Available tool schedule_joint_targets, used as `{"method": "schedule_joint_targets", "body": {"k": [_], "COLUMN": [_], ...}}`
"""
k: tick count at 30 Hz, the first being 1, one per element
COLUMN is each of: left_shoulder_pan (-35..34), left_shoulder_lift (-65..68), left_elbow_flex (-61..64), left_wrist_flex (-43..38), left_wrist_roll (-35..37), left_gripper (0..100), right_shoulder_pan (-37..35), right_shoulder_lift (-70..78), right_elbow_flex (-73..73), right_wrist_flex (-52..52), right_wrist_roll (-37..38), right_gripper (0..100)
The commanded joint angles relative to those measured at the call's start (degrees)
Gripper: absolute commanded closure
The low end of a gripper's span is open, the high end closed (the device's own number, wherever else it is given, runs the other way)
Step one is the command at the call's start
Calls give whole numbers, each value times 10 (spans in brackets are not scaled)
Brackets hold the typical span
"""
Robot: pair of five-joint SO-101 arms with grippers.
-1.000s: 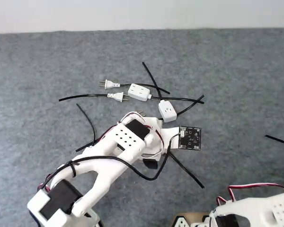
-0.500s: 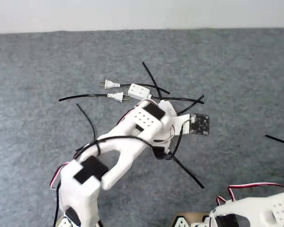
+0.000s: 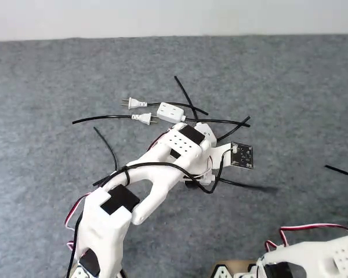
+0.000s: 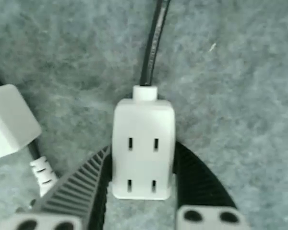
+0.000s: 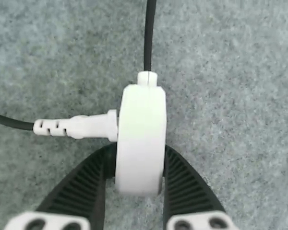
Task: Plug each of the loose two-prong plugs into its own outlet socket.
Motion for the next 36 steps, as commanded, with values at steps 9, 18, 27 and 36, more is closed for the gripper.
{"method": "schedule_joint_targets", "body": {"k": [9,18,27,36], "left_shoulder_pan": [54,70,42,9], "left_shoulder_lift": [-53,-156,-287,-428], "left_elbow_flex": [-22,84,297,508], "left_wrist_flex": [138,67,-133,-309], "left_wrist_roll": [177,403,596,783], "left_gripper": [967,987,987,987], "right_shoulder_pan": [-11,-28,-28,-37], "right_shoulder_lift": [87,89,89,89], "right_elbow_flex": [17,15,16,18], "right_wrist_flex": [-1,2,2,3], "right_wrist_roll": [6,6,6,6], "right_gripper": [987,986,984,984]}}
